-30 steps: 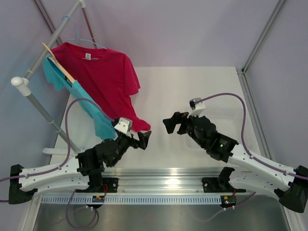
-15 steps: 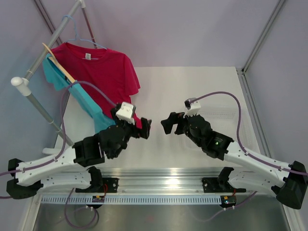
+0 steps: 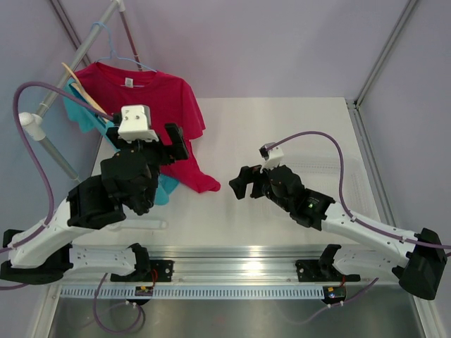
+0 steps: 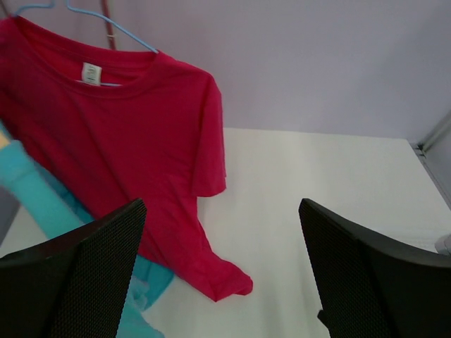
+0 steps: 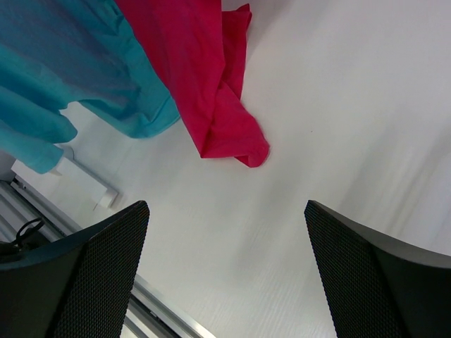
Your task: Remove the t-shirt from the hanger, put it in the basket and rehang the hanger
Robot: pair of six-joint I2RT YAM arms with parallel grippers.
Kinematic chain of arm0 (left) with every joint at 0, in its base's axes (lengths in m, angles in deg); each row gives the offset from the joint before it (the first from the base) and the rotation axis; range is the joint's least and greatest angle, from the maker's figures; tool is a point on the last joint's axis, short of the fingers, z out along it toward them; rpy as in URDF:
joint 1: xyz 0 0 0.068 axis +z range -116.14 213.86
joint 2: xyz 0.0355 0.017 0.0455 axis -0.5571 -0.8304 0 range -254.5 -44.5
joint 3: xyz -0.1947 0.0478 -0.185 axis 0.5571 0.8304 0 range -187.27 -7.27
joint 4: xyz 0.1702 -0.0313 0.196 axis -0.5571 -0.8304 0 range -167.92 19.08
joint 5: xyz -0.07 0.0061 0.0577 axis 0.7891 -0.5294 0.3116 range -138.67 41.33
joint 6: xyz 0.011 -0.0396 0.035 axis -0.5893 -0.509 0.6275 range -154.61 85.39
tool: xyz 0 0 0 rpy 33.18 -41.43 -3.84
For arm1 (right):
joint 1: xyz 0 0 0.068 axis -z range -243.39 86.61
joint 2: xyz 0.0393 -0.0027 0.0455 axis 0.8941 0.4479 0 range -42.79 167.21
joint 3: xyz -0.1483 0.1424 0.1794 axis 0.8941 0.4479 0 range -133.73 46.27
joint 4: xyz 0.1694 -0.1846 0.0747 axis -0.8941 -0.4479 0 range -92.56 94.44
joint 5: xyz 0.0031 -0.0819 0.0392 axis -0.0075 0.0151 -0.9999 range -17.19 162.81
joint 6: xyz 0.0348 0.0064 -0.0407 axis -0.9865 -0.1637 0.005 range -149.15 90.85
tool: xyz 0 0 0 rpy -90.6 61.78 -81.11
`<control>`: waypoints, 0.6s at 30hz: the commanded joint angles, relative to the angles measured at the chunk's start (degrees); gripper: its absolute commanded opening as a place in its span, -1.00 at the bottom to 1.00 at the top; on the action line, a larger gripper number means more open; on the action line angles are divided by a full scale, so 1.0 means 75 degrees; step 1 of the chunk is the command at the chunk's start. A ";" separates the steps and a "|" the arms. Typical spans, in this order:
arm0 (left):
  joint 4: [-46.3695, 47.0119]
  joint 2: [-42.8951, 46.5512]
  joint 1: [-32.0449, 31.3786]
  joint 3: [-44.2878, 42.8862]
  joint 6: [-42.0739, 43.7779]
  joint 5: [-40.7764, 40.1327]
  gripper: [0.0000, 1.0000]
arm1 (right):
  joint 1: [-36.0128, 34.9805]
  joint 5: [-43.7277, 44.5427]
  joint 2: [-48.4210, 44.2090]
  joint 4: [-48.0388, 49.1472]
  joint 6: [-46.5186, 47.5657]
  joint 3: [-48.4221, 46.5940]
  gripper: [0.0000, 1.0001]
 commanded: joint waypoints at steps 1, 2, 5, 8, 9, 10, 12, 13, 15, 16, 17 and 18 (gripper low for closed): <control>-0.0040 0.0048 -0.0032 -0.0436 0.0741 -0.1514 0.84 | -0.0033 -0.0205 -0.0052 0.0038 0.0130 -0.0343 0.99; -0.0040 0.0095 -0.0043 -0.0389 0.0813 -0.1726 0.84 | -0.0033 -0.0205 -0.0087 0.0027 0.0130 -0.0343 0.99; 0.0006 0.0375 -0.0020 -0.0074 0.0837 -0.2313 0.83 | -0.0033 -0.0228 -0.0204 0.0050 0.0153 -0.0308 0.99; 0.0123 0.0750 0.0178 0.0220 0.0884 -0.2653 0.80 | -0.0033 -0.0252 -0.0286 0.0108 0.0165 -0.0238 0.99; 0.0170 0.0821 0.0330 0.0279 0.0872 -0.2747 0.77 | -0.0033 -0.0252 -0.0298 0.0108 0.0177 -0.0237 0.99; 0.0287 0.0938 0.0773 0.0349 0.0849 -0.2725 0.77 | -0.0033 -0.0275 -0.0321 0.0108 0.0165 -0.0237 0.99; 0.0358 0.0997 0.1185 0.0641 0.0732 -0.2550 0.76 | -0.0033 -0.0275 -0.0368 0.0097 0.0188 -0.0226 0.99; 0.0370 0.0951 0.1350 0.0724 0.0708 -0.2491 0.76 | -0.0033 -0.0275 -0.0403 0.0108 0.0200 -0.0214 0.99; 0.0382 0.0834 0.1748 0.0958 0.0615 -0.2467 0.77 | -0.0033 -0.0205 -0.0462 0.0108 0.0212 -0.0167 0.99; 0.0382 0.0729 0.1901 0.1005 0.0602 -0.2409 0.79 | -0.0033 -0.0170 -0.0474 0.0097 0.0212 -0.0167 0.99; 0.0370 0.0681 0.2192 0.1041 0.0591 -0.2315 0.79 | -0.0033 -0.0158 -0.0497 0.0073 0.0212 -0.0167 0.99; 0.0370 0.0646 0.2334 0.1099 0.0556 -0.2175 0.79 | -0.0033 -0.0158 -0.0509 0.0050 0.0212 -0.0167 0.99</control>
